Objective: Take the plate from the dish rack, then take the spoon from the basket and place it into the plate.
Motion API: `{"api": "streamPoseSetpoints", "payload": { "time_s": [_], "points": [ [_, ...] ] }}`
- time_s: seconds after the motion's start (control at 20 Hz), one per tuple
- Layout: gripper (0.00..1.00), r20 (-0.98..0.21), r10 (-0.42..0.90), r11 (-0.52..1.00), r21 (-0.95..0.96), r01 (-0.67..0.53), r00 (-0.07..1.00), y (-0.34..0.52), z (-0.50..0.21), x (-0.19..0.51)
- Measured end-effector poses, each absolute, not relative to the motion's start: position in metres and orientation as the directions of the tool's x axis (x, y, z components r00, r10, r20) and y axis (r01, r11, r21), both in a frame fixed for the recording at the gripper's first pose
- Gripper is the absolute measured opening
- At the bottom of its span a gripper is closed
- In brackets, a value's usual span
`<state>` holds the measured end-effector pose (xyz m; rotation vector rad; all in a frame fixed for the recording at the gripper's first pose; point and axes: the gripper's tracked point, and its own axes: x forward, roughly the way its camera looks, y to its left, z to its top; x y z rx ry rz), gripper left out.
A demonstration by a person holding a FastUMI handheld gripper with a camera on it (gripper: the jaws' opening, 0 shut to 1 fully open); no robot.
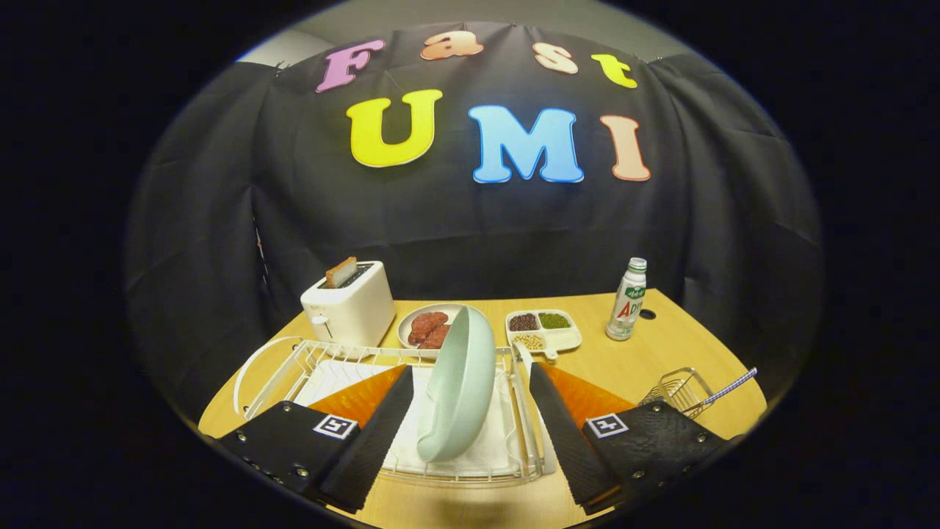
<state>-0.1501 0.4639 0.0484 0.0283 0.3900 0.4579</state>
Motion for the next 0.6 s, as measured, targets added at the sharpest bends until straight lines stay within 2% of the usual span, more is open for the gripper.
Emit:
{"api": "streamPoseSetpoints", "payload": {
  "time_s": [0.15, 0.2, 0.25, 0.45, 0.55, 0.6],
  "points": [
    [0.98, -0.428, 0.415, 0.908, 0.146, -0.392, 0.803, 0.479, 0.028, -0.136],
    [0.85, -0.441, 0.418, 0.907, 0.16, -0.389, 0.794, 0.483, 0.023, -0.134],
    [0.79, -0.451, 0.421, 0.906, 0.175, -0.385, 0.787, 0.488, 0.02, -0.129],
    [0.79, -0.522, 0.415, 0.909, 0.215, -0.357, 0.745, 0.499, -0.003, -0.113],
    [0.68, -0.56, 0.386, 0.921, 0.198, -0.335, 0.733, 0.494, -0.011, -0.108],
    [0.52, -0.572, 0.37, 0.927, 0.178, -0.33, 0.732, 0.494, -0.014, -0.107]
  ]
}}
